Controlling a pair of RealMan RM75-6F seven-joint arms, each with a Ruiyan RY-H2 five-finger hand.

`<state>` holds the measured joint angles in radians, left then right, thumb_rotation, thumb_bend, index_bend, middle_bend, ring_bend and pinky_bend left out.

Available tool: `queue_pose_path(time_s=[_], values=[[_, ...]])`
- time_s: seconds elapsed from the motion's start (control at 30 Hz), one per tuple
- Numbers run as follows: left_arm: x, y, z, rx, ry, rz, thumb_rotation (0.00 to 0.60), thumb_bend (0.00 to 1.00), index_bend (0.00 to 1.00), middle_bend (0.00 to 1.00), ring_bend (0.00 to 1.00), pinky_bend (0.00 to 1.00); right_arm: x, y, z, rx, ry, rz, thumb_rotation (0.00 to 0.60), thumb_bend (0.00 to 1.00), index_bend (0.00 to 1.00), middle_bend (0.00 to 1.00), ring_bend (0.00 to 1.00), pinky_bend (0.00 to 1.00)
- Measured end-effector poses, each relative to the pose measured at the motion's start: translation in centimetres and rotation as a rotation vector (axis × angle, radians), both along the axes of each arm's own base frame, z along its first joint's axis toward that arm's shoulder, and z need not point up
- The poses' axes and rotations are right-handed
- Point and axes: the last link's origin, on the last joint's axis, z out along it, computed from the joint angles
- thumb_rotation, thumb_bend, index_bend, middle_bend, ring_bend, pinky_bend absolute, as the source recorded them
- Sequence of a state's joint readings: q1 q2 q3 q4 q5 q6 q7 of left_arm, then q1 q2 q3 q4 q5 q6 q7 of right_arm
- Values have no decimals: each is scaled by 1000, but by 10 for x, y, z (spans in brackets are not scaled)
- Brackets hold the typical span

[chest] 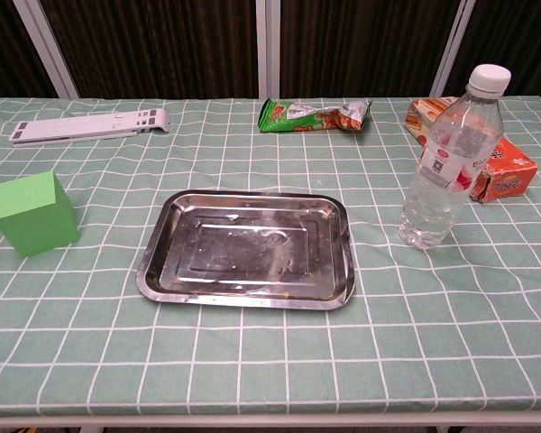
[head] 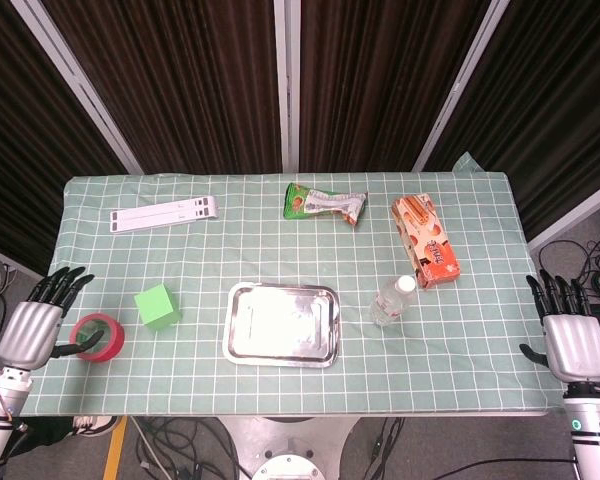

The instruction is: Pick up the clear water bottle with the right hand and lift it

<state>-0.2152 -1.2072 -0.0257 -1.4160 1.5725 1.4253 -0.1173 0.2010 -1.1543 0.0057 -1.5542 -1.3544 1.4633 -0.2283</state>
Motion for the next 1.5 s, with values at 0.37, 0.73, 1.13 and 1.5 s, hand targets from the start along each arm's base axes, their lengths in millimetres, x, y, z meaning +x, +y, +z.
queue_pose_path(time_s=[0.37, 0.73, 1.13, 1.5], values=[[4, -3, 4, 7, 4, -5, 408, 234, 182, 187, 97, 164, -5, -5, -6, 19, -105, -26, 600, 0, 0, 0, 0, 0], [2, -2, 3, 18, -21, -2, 408, 234, 182, 187, 97, 163, -3, -19, -24, 80, -743, 7, 600, 0, 0, 0, 0, 0], [4, -1, 3, 8, -6, -16, 409, 234, 182, 187, 97, 164, -6, -53, -106, 216, -1249, 4, 600, 0, 0, 4, 0, 0], [2, -1, 9, 18, -4, -16, 407, 234, 183, 187, 96, 163, 32, -79, -146, 376, -1218, 48, 600, 0, 0, 5, 0, 0]])
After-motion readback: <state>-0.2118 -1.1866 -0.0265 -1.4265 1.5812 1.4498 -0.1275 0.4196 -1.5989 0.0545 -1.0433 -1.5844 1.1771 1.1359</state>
